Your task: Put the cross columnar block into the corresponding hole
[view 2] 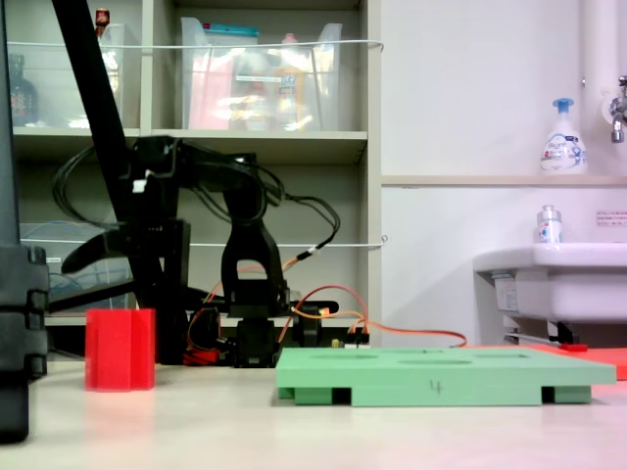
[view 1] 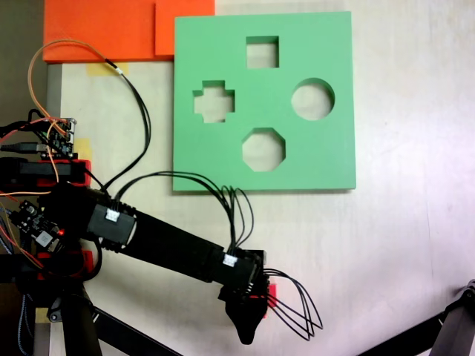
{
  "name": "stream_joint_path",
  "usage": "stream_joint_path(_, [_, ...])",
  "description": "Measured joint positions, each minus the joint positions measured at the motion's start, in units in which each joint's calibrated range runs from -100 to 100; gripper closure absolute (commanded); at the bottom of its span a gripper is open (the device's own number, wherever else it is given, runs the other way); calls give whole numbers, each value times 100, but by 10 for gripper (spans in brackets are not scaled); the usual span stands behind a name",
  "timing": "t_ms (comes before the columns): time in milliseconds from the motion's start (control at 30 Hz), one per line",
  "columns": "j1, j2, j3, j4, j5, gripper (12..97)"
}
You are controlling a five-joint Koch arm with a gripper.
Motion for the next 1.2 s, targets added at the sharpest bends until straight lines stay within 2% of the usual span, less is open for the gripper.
stream_joint_path(467, [0, 1053, 59, 0, -68, 174])
stream_joint_path(600, [-5, 1245, 69, 0, -88, 275])
stream_joint_path(700, [-15, 1272, 78, 0, -88, 432])
stream_joint_path(900, [-24, 1300, 167, -20, -93, 624])
stream_joint_path(1200, [-34, 1272, 29, -186, -93, 693])
